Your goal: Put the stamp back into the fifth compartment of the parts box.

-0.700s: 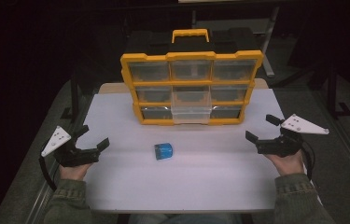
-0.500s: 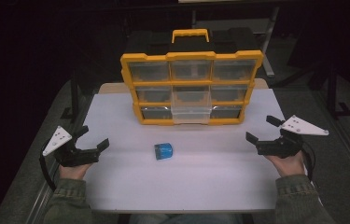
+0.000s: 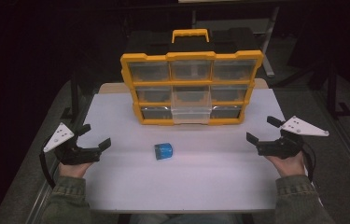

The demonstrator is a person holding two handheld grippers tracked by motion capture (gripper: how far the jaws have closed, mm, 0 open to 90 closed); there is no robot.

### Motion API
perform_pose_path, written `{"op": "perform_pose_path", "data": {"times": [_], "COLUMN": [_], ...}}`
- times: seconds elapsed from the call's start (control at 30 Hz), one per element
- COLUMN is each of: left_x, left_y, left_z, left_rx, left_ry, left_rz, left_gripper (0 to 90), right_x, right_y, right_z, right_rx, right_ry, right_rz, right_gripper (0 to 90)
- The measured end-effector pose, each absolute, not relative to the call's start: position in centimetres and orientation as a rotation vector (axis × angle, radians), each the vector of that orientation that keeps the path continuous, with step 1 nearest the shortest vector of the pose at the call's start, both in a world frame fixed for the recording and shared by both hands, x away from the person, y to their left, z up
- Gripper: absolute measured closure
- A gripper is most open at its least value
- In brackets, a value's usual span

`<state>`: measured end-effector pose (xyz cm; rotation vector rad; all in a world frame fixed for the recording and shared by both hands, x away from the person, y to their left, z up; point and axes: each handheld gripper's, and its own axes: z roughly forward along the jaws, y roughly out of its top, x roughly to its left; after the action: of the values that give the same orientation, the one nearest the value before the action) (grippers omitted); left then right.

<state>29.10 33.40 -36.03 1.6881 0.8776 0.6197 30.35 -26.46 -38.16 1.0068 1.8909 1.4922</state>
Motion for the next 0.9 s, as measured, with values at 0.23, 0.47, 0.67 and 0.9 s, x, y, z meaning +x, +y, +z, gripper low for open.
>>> {"op": "perform_pose_path", "data": {"times": [0.23, 0.47, 0.67, 0.9], "left_x": [29.8, 30.3, 30.7, 31.5], "left_y": [32.2, 31.7, 31.3, 30.4], "left_z": [-35.0, -34.6, -34.0, -33.4], "left_rx": [1.733, 1.767, 1.811, 1.848], "left_ry": [0.843, 0.826, 0.8, 0.774], "left_rz": [0.596, 0.583, 0.58, 0.55], "left_gripper": [0.0, 0.0, 0.0, 0.0], "right_x": [30.3, 30.4, 30.4, 30.3], "right_y": [-26.5, -26.4, -26.3, -26.3], "right_z": [-38.2, -38.3, -38.5, -38.5], "right_rx": [1.006, 1.009, 1.018, 1.022], "right_ry": [1.891, 1.902, 1.916, 1.918], "right_rz": [1.488, 1.472, 1.461, 1.454], "right_gripper": [0.0, 0.0, 0.0, 0.0]}}
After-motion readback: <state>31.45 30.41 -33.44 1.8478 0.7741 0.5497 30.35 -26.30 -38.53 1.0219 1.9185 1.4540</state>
